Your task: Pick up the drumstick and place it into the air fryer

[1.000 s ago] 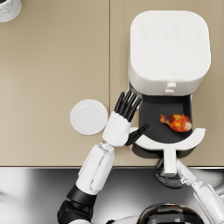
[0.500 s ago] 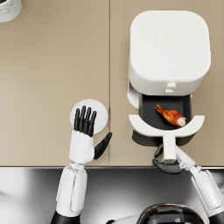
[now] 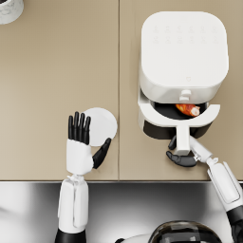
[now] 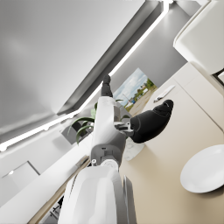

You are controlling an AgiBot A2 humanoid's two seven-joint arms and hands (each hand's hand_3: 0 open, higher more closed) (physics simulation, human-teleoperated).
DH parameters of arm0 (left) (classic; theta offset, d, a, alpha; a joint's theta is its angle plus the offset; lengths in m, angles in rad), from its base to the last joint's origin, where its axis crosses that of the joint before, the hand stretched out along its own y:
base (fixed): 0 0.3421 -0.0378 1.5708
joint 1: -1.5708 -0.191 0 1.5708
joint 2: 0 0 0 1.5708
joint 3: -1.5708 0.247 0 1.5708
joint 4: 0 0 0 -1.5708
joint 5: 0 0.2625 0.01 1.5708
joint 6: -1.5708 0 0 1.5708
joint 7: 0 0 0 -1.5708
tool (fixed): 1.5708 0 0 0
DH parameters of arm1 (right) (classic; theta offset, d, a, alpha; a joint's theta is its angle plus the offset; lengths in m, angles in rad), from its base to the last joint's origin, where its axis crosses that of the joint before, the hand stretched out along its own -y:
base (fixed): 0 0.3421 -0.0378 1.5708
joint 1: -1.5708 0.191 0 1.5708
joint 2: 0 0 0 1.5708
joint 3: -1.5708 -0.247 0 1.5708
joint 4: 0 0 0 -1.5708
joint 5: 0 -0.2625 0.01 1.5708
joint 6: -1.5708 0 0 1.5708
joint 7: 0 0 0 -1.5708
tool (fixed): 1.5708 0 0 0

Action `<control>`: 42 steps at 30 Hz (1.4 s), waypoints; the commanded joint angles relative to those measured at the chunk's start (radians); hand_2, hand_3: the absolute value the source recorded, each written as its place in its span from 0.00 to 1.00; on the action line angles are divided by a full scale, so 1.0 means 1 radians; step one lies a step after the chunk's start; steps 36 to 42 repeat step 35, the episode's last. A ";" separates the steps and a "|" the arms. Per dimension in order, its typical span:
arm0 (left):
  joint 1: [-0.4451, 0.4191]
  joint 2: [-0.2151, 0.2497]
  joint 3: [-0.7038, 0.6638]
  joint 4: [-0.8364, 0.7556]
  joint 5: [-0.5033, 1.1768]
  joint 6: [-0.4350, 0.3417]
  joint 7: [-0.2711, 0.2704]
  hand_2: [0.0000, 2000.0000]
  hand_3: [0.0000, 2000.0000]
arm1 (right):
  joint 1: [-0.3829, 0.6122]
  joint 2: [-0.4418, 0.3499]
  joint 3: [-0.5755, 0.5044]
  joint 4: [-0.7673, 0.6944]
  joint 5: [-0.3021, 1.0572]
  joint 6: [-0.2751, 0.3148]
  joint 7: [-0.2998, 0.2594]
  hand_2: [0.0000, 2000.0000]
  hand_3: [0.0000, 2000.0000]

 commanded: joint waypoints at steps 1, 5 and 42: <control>0.027 0.003 -0.010 0.014 0.000 0.000 0.000 0.00 0.00 | 0.143 -0.142 0.061 -0.007 0.000 -0.001 -0.004 1.00 1.00; 0.035 0.008 -0.019 0.032 0.000 0.000 0.000 0.00 0.00 | 0.219 -0.152 0.106 -0.109 0.000 -0.006 -0.005 1.00 1.00; -0.003 0.027 -0.049 0.058 0.000 0.000 0.000 0.00 0.00 | 0.327 -0.090 0.181 -0.424 -0.001 -0.022 0.061 1.00 1.00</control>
